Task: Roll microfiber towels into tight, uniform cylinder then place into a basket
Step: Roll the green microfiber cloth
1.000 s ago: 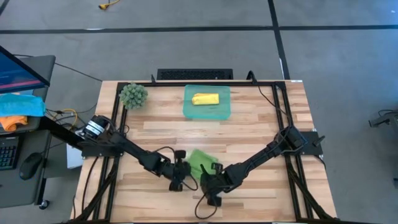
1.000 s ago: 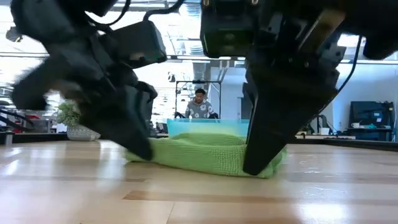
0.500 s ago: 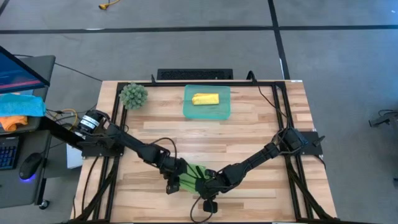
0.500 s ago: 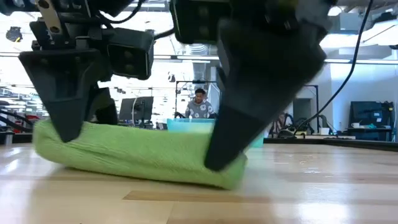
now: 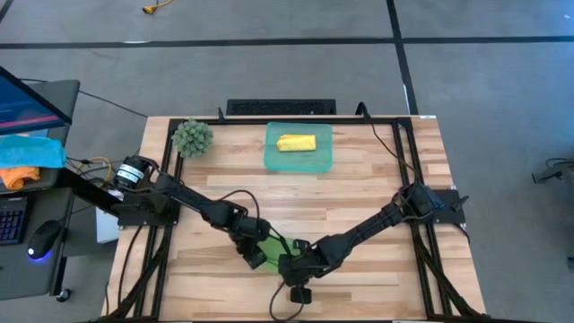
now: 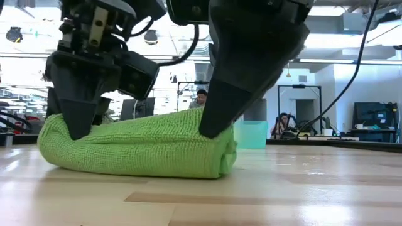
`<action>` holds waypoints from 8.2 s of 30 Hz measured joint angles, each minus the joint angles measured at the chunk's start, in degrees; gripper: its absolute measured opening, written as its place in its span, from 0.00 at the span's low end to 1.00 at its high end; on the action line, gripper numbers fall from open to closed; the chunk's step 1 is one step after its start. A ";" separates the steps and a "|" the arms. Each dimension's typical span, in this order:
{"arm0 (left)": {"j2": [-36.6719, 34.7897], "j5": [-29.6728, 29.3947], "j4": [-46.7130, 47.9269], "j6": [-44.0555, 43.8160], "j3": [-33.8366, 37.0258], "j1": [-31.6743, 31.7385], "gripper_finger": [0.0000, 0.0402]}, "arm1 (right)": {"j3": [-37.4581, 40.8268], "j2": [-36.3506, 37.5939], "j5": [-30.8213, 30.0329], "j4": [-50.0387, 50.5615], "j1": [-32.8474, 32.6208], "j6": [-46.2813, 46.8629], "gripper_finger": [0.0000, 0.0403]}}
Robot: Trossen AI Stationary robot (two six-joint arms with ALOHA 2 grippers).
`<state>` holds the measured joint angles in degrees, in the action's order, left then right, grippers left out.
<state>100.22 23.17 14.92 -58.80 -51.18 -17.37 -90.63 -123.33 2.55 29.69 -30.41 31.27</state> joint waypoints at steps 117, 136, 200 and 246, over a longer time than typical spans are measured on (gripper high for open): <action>0.07 -40.47 0.74 28.15 0.02 -14.64 0.42 | 0.59 -2.49 -11.66 6.17 7.56 1.77 0.05; -10.35 -47.00 8.60 24.06 0.09 -19.85 0.42 | 0.57 -2.49 -11.41 6.21 7.56 2.27 0.04; -2.60 -53.55 -1.08 16.47 3.18 -20.26 0.30 | -0.59 -2.69 -9.68 6.89 7.56 3.28 0.06; -2.71 -46.18 -6.83 6.53 8.61 -20.30 0.30 | 7.95 12.02 -24.73 3.79 -2.06 -19.60 0.15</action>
<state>97.51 -23.00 8.09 -52.26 -42.57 -37.67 -82.68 -111.31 -22.19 33.48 -32.46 11.67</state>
